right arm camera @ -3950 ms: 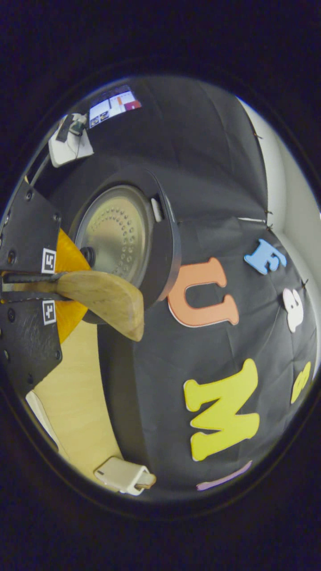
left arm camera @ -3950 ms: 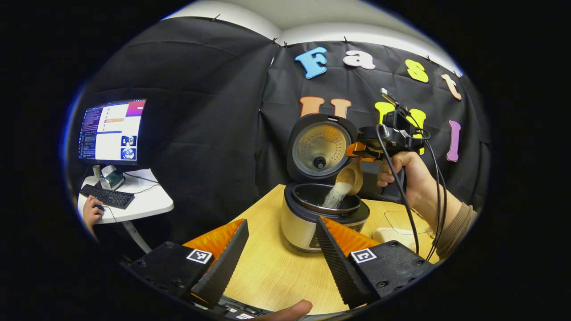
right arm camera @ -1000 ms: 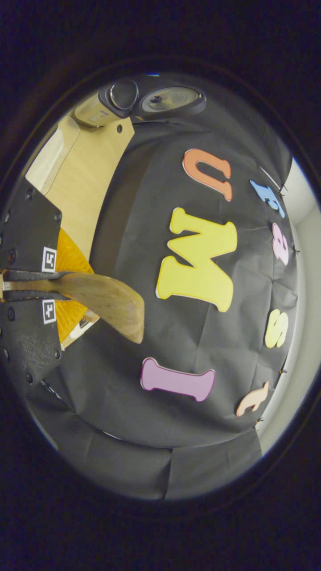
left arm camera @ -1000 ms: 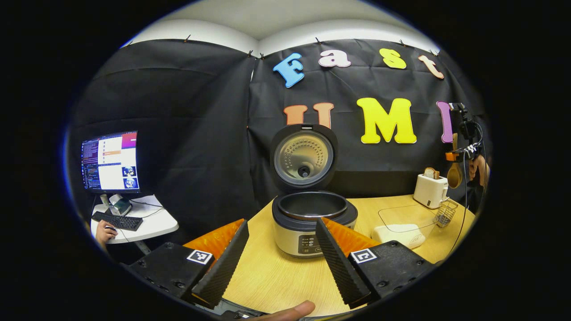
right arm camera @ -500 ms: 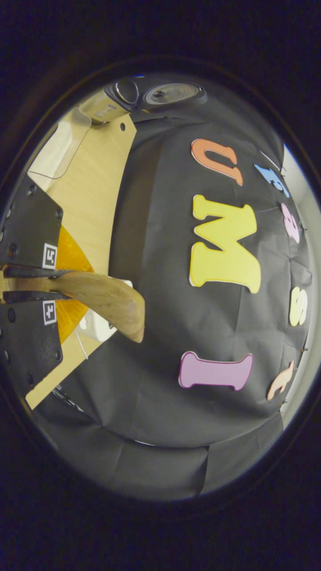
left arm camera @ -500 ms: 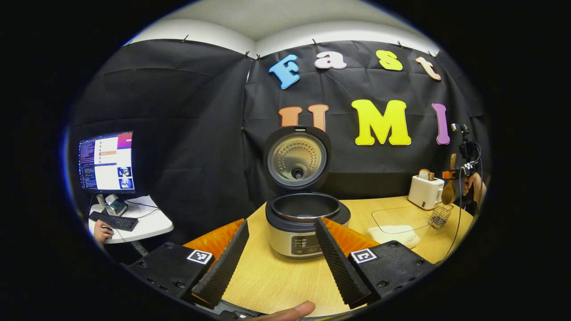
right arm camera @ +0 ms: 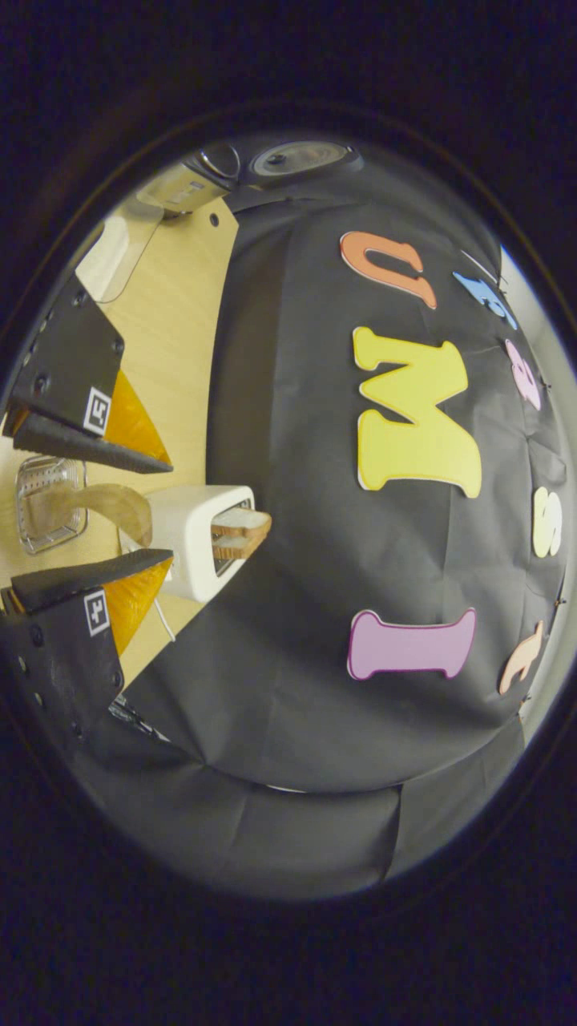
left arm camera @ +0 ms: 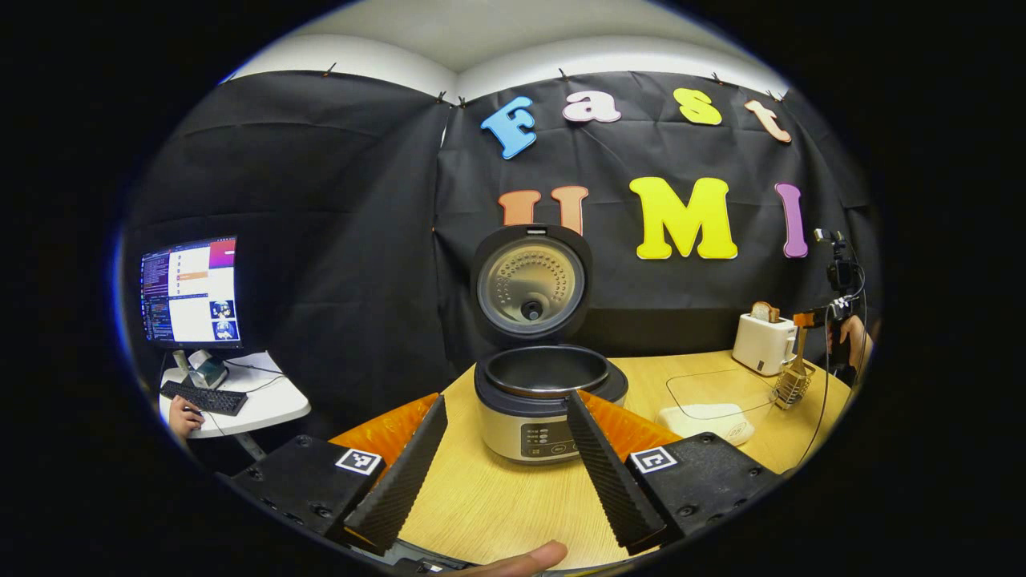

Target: Close the left gripper, press the button to open the rice cooker; take a wooden spoon from the chopstick holder with the right hand, scoop a spoonful of rice and pour it into the rice cooker, then put the wooden spoon back into the chopstick holder.

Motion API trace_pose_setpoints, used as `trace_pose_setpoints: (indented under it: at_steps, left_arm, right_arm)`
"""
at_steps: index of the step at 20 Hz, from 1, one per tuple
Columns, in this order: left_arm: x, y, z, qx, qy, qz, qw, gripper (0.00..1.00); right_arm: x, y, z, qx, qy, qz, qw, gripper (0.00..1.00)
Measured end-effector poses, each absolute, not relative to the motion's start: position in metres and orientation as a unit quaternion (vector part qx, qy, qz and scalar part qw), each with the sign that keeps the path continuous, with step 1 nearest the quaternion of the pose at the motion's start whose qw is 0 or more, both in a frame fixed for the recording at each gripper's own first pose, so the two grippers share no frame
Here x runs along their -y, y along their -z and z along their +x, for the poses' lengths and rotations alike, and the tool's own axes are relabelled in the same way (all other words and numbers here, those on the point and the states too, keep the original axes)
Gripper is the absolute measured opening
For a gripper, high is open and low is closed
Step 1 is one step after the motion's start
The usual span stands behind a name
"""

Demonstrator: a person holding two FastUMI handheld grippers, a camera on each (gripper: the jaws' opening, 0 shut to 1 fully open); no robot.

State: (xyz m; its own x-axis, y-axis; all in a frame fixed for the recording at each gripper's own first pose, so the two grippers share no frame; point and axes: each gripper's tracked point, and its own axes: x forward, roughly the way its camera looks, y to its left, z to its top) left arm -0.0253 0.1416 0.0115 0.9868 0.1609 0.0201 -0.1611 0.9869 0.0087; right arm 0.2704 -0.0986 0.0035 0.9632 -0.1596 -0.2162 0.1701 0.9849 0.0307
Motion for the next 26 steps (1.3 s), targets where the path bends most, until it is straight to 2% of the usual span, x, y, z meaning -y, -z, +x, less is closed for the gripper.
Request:
trace_pose_setpoints:
  at_steps: [1, 2, 3, 5, 9, 12, 14, 15, 20, 21, 22, 23, 26]
  left_arm:
    - [-0.141, -0.013, -0.026, 0.011, -0.081, 0.005, 0.997, 0.96]
    - [-0.141, -0.013, -0.025, 0.013, -0.081, 0.005, 0.997, 0.96]
    - [-0.14, -0.014, -0.025, 0.014, -0.081, 0.005, 0.997, 0.96]
    - [-0.139, -0.015, -0.026, 0.016, -0.081, 0.004, 0.997, 0.96]
    - [-0.129, -0.019, -0.027, 0.023, -0.069, -0.004, 0.997, 0.97]
    - [-0.134, -0.027, -0.033, 0.034, -0.085, -0.01, 0.996, 0.97]
    - [-0.132, -0.029, -0.032, 0.039, -0.088, -0.021, 0.995, 0.97]
    - [-0.134, -0.029, -0.031, 0.039, -0.092, -0.025, 0.995, 0.97]
    - [-0.15, -0.041, -0.011, 0.028, -0.112, -0.031, 0.993, 0.97]
    - [-0.152, -0.046, -0.004, 0.027, -0.112, -0.034, 0.993, 0.97]
    - [-0.153, -0.052, 0.004, 0.025, -0.109, -0.035, 0.993, 0.96]
    - [-0.153, -0.057, 0.012, 0.02, -0.105, -0.036, 0.994, 1.0]
    - [-0.153, -0.08, 0.042, 0.018, -0.101, -0.024, 0.994, 0.96]
  right_arm:
    - [0.099, -0.007, 0.269, -0.103, 0.087, 0.018, 0.991, 0.67]
    - [0.101, -0.01, 0.267, -0.1, 0.091, 0.012, 0.991, 0.71]
    - [0.103, -0.014, 0.263, -0.096, 0.094, 0.008, 0.991, 0.84]
    - [0.105, -0.02, 0.257, -0.087, 0.097, 0.016, 0.991, 0.98]
    - [0.1, -0.026, 0.24, -0.084, 0.084, 0.021, 0.993, 0.97]
    - [0.102, -0.023, 0.223, -0.094, 0.073, -0.008, 0.993, 0.93]
    - [0.101, -0.023, 0.209, -0.09, 0.065, -0.018, 0.994, 0.97]
    - [0.098, -0.021, 0.202, -0.088, 0.055, -0.014, 0.994, 0.95]
    - [0.081, -0.007, 0.169, -0.088, 0.02, -0.008, 0.996, 0.98]
    - [0.079, -0.005, 0.163, -0.083, 0.019, -0.012, 0.996, 0.95]
    - [0.075, -0.003, 0.157, -0.08, 0.015, -0.014, 0.997, 0.98]
    - [0.071, 0.001, 0.152, -0.078, 0.011, -0.014, 0.997, 0.98]
    - [0.061, 0.012, 0.139, -0.083, 0.0, -0.006, 0.997, 0.95]
